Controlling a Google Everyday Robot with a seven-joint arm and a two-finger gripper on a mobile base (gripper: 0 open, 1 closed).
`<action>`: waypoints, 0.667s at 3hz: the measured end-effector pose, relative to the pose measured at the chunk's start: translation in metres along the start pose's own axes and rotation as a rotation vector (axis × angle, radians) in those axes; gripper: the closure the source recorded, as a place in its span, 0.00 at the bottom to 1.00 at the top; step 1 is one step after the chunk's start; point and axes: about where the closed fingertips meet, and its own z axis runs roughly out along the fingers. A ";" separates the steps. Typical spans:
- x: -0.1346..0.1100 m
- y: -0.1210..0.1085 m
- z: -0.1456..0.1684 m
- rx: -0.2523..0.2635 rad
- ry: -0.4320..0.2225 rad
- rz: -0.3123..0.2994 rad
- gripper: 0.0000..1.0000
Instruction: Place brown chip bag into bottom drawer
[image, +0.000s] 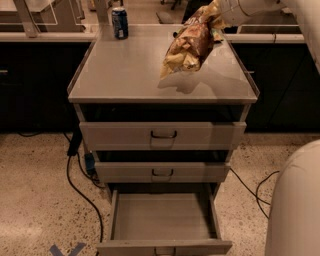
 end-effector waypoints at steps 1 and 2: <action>-0.001 -0.001 0.000 0.000 -0.003 -0.001 1.00; -0.017 -0.006 -0.014 0.007 -0.023 -0.001 1.00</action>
Offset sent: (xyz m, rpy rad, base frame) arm -0.0660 0.0255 0.0233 0.0297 0.0062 0.0486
